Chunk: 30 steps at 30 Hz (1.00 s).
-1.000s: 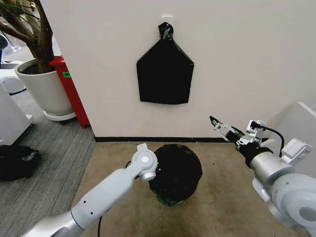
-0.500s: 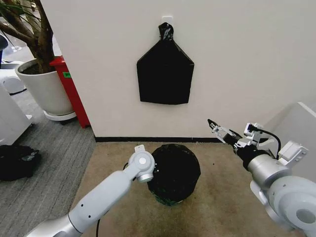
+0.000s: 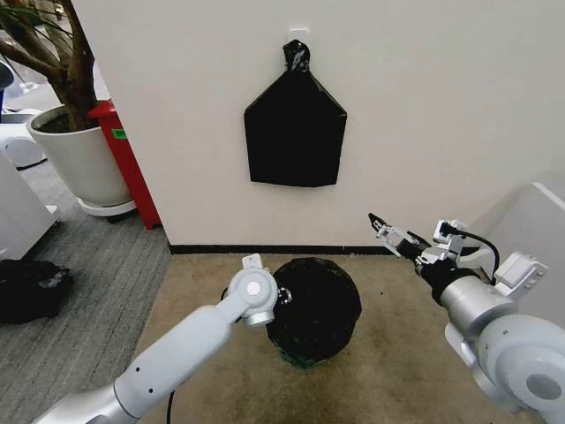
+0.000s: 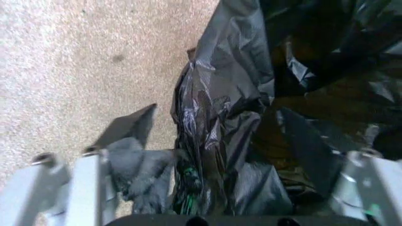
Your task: Place the garbage bag over the trash bin.
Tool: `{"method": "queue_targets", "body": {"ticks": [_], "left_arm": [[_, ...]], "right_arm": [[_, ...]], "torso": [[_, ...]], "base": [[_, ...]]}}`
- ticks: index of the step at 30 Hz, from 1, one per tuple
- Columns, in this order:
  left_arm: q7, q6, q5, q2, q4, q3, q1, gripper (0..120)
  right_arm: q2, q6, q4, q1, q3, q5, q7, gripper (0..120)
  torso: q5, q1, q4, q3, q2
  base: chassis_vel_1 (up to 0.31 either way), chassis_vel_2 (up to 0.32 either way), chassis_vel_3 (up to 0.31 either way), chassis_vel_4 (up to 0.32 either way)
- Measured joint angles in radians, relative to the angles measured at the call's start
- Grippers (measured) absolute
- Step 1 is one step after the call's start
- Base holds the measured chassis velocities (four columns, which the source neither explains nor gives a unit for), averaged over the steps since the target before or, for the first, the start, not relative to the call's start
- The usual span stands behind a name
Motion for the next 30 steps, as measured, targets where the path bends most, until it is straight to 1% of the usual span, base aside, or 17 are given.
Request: {"method": "queue_targets", "body": {"ticks": [3, 7, 10, 11, 16, 17, 18, 20, 22, 23, 24, 25, 26, 27, 28, 29, 30], "left_arm": [[-0.007, 0.0, -0.018, 0.032, -0.04, -0.012, -0.005, 94], [0.007, 0.008, -0.014, 0.067, -0.087, -0.051, -0.004, 100], [0.102, 0.016, 0.05, 0.104, -0.13, -0.123, 0.011, 100], [0.102, 0.016, 0.05, 0.104, -0.13, -0.123, 0.011, 100], [0.42, 0.029, 0.261, 0.198, -0.182, -0.256, 0.052, 100], [0.504, 0.023, 0.335, 0.225, -0.186, -0.281, 0.067, 100], [0.504, 0.023, 0.335, 0.225, -0.186, -0.281, 0.067, 100], [0.634, 0.001, 0.458, 0.27, -0.186, -0.316, 0.094, 100], [0.735, -0.033, 0.544, 0.3, -0.184, -0.344, 0.12, 100], [0.821, -0.075, 0.624, 0.327, -0.178, -0.366, 0.147, 100], [0.903, -0.133, 0.703, 0.355, -0.169, -0.385, 0.176, 100], [0.995, -0.207, 0.792, 0.394, -0.152, -0.404, 0.223, 100], [1.038, -0.245, 0.827, 0.411, -0.143, -0.41, 0.247, 100], [1.038, -0.245, 0.827, 0.411, -0.143, -0.41, 0.247, 100], [1.064, -0.269, 0.846, 0.422, -0.138, -0.412, 0.263, 100], [1.127, -0.322, 0.881, 0.446, -0.126, -0.42, 0.3, 100], [1.19, -0.369, 0.904, 0.469, -0.117, -0.437, 0.346, 100]], "right_arm": [[-0.002, 0.0, 0.0, 0.016, -0.01, 0.002, 0.0, 100], [-0.006, 0.0, -0.003, 0.02, -0.012, 0.001, 0.0, 100], [-0.007, -0.002, -0.014, 0.013, -0.008, -0.011, -0.005, 100], [-0.007, -0.002, -0.014, 0.013, -0.008, -0.011, -0.005, 100], [0.004, -0.003, -0.036, -0.034, 0.011, -0.088, -0.04, 100], [0.012, -0.004, -0.037, -0.048, 0.015, -0.105, -0.046, 100], [0.012, -0.004, -0.037, -0.048, 0.015, -0.105, -0.046, 100], [0.026, -0.004, -0.038, -0.071, 0.018, -0.139, -0.058, 100], [0.04, -0.002, -0.041, -0.088, 0.02, -0.176, -0.076, 100], [0.054, 0.002, -0.046, -0.107, 0.022, -0.223, -0.1, 100], [0.074, 0.014, -0.056, -0.131, 0.027, -0.285, -0.134, 100], [0.1, 0.042, -0.073, -0.167, 0.035, -0.37, -0.185, 100], [0.116, 0.058, -0.084, -0.185, 0.04, -0.41, -0.212, 100], [0.116, 0.058, -0.084, -0.185, 0.04, -0.41, -0.212, 100], [0.128, 0.069, -0.092, -0.198, 0.044, -0.44, -0.234, 100], [0.154, 0.094, -0.11, -0.226, 0.055, -0.501, -0.283, 100], [0.182, 0.123, -0.129, -0.257, 0.067, -0.56, -0.337, 100]], "torso": [[-0.0003, 0.0, 0.0001, 0.0, 0.0], [-0.0003, 0.0, 0.0001, 0.0, 0.0], [0.0, 0.0, 0.0001, 0.0, 0.0], [0.0, 0.0, 0.0001, 0.0, 0.0], [-0.0001, 0.0, 0.0, 0.0, 0.0], [-0.0003, 0.0, 0.0, 0.0, 0.0], [-0.0003, 0.0, 0.0, 0.0, 0.0], [-0.0002, 0.0, 0.0002, 0.0, 0.0], [-0.0003, 0.0, 0.0002, 0.0, 0.0], [-0.0005, 0.0, 0.0005, 0.0, 0.0], [-0.0005, 0.0, 0.0001, 0.0, 0.0], [0.0002, 0.0, 0.0, 0.0, 0.0], [-0.0001, 0.0, 0.0002, 0.0, 0.0], [-0.0001, 0.0, 0.0002, 0.0, 0.0], [-0.0003, 0.0, 0.0002, 0.0, 0.0], [-0.0009, 0.0, 0.0003, 0.0, 0.0], [-0.0002, 0.0, 0.0, 0.0, 0.0]], "base": [[0.0, 0.0, 0.0, 0.0], [0.0, 0.0, 0.0, 0.0], [0.0, 0.0, 0.0, 0.0], [0.0, 0.0, 0.0, 0.0], [0.0, 0.0, 0.0, 0.0], [0.0, 0.0, 0.0, 0.0], [0.0, 0.0, 0.0, 0.0], [0.0, 0.0, 0.0, 0.0], [0.0, 0.0, 0.0, 0.0], [0.0, 0.0, 0.0, 0.0], [0.0, 0.0, 0.0, 0.0], [0.0, 0.0, 0.0, 0.0], [0.0, 0.0, 0.0, 0.0], [0.0, 0.0, 0.0, 0.0], [0.0, 0.0, 0.0, 0.0], [0.0, 0.0, 0.0, 0.0], [0.0, 0.0, 0.0, 0.0]]}}
